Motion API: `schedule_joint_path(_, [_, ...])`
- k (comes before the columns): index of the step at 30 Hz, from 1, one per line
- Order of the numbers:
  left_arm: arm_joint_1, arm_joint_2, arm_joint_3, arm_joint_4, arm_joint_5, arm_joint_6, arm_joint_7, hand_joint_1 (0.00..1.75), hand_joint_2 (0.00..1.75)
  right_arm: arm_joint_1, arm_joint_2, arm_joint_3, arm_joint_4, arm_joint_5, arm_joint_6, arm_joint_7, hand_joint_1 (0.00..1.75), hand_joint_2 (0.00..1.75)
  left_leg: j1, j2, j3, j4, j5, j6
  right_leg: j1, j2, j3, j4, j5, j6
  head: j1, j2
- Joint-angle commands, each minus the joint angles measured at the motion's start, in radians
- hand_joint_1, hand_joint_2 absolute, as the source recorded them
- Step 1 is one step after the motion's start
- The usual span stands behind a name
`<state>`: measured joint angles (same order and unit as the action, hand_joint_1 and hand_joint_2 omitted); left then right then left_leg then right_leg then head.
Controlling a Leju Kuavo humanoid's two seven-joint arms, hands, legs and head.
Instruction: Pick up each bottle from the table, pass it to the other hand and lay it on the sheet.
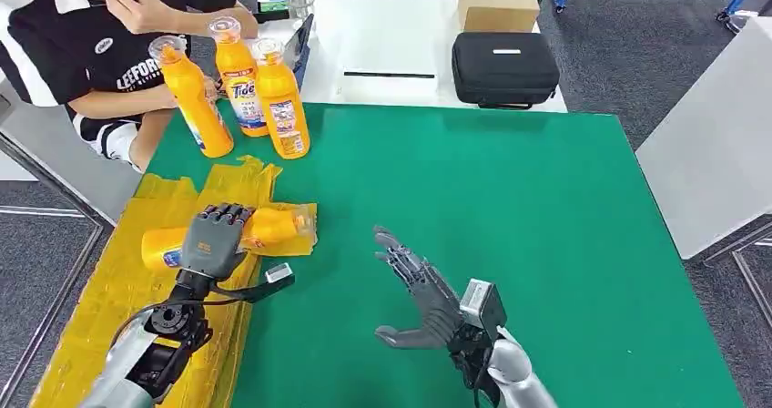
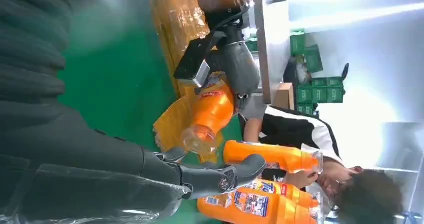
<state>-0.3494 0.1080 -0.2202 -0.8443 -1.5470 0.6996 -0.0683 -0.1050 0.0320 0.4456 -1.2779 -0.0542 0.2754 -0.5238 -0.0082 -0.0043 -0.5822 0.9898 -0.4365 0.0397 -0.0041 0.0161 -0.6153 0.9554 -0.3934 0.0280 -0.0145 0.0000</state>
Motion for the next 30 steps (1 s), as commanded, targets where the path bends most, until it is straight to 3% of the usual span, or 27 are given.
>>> schedule_joint_path(1, [-0.052,-0.064,0.095,0.209,0.016,-0.001,-0.050,1.75,1.75,-0.023,0.010,-0.008,0.053,0.008,-0.006,0.009,0.00,1.75,0.000,0.000,0.004,-0.001,-0.001,-0.002,0.000,-0.001,0.004,-0.001,-0.001,0.000,0.000,0.000])
schedule_joint_path(22, [-0.073,-0.093,0.157,0.312,0.028,-0.001,-0.109,1.75,1.75,-0.047,0.017,-0.005,0.085,0.014,-0.003,0.016,0.00,1.75,0.000,0.000,0.007,-0.001,-0.001,-0.002,0.000,0.000,0.007,-0.001,-0.001,0.000,0.000,0.000])
schedule_joint_path(23, [-0.076,-0.099,0.163,0.325,0.027,-0.001,-0.114,1.38,1.75,-0.048,0.016,-0.006,0.086,0.014,-0.005,0.016,0.00,1.75,0.001,0.000,0.010,-0.001,-0.003,-0.004,0.000,-0.001,0.010,0.000,-0.003,-0.001,0.000,0.000])
schedule_joint_path(24, [-0.084,-0.104,0.158,0.345,0.026,-0.001,-0.114,0.49,1.75,-0.046,0.019,-0.013,0.088,0.014,-0.004,0.012,0.00,1.75,0.001,0.000,0.011,-0.001,-0.003,-0.004,0.001,-0.001,0.011,0.000,-0.003,-0.001,0.000,0.000])
schedule_joint_path(25, [-0.084,-0.104,0.158,0.345,0.026,-0.001,-0.114,0.00,1.75,-0.046,0.019,-0.013,0.088,0.014,-0.004,0.012,0.00,1.75,0.000,0.000,0.009,-0.001,-0.002,-0.003,0.000,-0.001,0.009,-0.001,-0.002,0.000,0.000,0.000])
schedule_joint_path(30, [-0.137,-0.121,0.179,0.470,0.051,-0.001,-0.145,0.00,1.75,-0.041,0.010,-0.017,0.075,0.017,-0.008,0.018,0.00,1.75,0.000,-0.002,0.007,-0.001,0.000,-0.002,0.000,-0.002,0.007,0.000,-0.001,0.000,0.000,0.000])
